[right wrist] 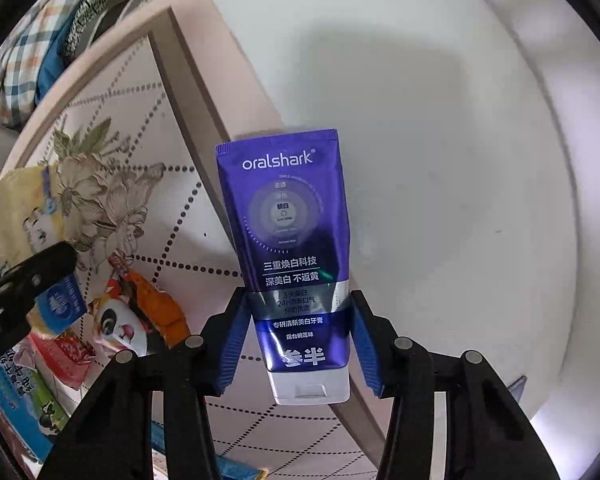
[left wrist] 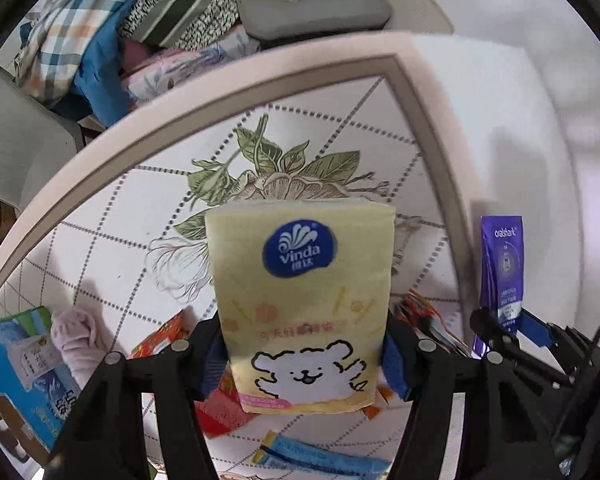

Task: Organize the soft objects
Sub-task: 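Carry the tissue pack and toothpaste into the box and release both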

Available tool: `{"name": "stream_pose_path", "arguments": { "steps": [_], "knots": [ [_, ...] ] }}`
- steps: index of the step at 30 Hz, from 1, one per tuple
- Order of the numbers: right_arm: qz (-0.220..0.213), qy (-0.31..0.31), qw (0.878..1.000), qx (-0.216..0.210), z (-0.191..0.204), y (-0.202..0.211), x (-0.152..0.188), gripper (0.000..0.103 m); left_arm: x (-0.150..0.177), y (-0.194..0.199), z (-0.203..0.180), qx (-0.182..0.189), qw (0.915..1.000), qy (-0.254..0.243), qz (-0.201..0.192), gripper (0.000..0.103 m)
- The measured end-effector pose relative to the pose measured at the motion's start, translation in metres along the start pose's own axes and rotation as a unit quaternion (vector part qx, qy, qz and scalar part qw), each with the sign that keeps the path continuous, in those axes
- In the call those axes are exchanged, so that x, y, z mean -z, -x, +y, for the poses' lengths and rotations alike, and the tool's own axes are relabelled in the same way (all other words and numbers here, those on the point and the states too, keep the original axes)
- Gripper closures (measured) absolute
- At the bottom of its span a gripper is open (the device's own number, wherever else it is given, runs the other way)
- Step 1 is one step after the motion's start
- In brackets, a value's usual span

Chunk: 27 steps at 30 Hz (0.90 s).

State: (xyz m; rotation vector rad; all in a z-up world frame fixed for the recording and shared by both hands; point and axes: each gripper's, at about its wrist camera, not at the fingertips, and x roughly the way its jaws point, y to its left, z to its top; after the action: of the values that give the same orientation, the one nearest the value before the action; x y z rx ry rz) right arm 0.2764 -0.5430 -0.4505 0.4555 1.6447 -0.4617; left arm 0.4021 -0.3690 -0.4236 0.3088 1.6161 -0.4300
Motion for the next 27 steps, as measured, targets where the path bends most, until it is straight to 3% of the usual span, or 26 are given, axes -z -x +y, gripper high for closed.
{"name": "stream_pose_path", "arguments": {
  "steps": [8, 13, 18, 21, 27],
  "knots": [
    [-0.062, 0.025, 0.997, -0.049, 0.029, 0.092, 0.041, 0.052, 0.06, 0.094, 0.037, 0.052, 0.9952, 0.022, -0.079, 0.043],
    [-0.085, 0.067, 0.989, -0.099, 0.086, 0.144, 0.094, 0.052, 0.125, 0.148, 0.109, 0.066, 0.989, 0.059, -0.119, 0.043],
    [-0.08, 0.112, 0.978, -0.157, 0.172, 0.168, 0.161, 0.052, 0.193, 0.185, 0.197, 0.056, 0.9831, 0.106, -0.139, 0.042],
    [-0.072, 0.146, 0.97, -0.183, 0.234, 0.18, 0.198, 0.052, 0.23, 0.198, 0.26, 0.027, 0.9794, 0.136, -0.146, 0.042],
    [-0.052, 0.196, 0.962, -0.183, 0.35, 0.177, 0.252, 0.052, 0.258, 0.177, 0.365, -0.004, 0.9733, 0.192, -0.126, 0.042]
  ]
}}
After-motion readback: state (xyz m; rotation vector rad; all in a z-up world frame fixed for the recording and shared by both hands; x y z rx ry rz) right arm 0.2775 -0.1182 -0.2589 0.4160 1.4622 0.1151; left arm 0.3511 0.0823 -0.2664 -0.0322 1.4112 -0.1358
